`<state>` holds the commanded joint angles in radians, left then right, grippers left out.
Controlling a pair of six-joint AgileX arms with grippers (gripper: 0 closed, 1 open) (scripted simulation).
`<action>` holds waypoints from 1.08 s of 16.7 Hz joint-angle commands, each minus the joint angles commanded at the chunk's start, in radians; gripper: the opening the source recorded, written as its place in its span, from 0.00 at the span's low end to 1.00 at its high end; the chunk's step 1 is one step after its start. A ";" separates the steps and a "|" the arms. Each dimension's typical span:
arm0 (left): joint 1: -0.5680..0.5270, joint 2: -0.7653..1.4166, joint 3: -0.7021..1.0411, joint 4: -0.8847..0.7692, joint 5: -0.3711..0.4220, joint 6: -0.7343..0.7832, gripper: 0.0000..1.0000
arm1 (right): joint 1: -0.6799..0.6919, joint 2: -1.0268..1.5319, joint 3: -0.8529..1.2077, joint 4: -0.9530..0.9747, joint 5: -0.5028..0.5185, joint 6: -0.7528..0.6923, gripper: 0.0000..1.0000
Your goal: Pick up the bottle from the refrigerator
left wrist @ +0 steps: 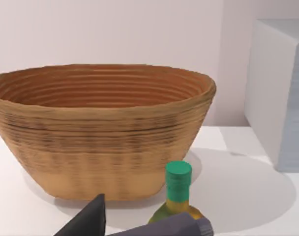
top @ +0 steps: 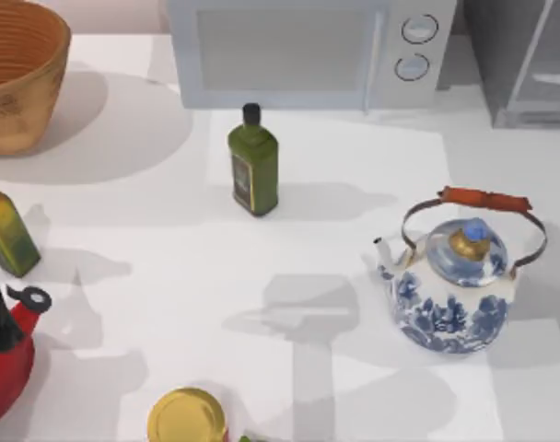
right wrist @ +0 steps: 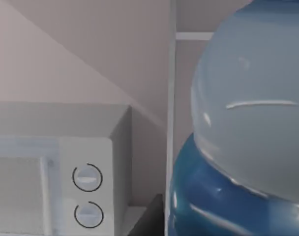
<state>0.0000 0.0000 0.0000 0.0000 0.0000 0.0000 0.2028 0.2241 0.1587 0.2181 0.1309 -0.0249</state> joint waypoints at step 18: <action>0.000 0.000 0.000 0.000 0.000 0.000 1.00 | 1.055 1.775 0.669 0.962 1.089 0.027 0.00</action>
<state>0.0000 0.0000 0.0000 0.0000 0.0000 0.0000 1.2579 1.9991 0.8279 1.1797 1.2201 0.0016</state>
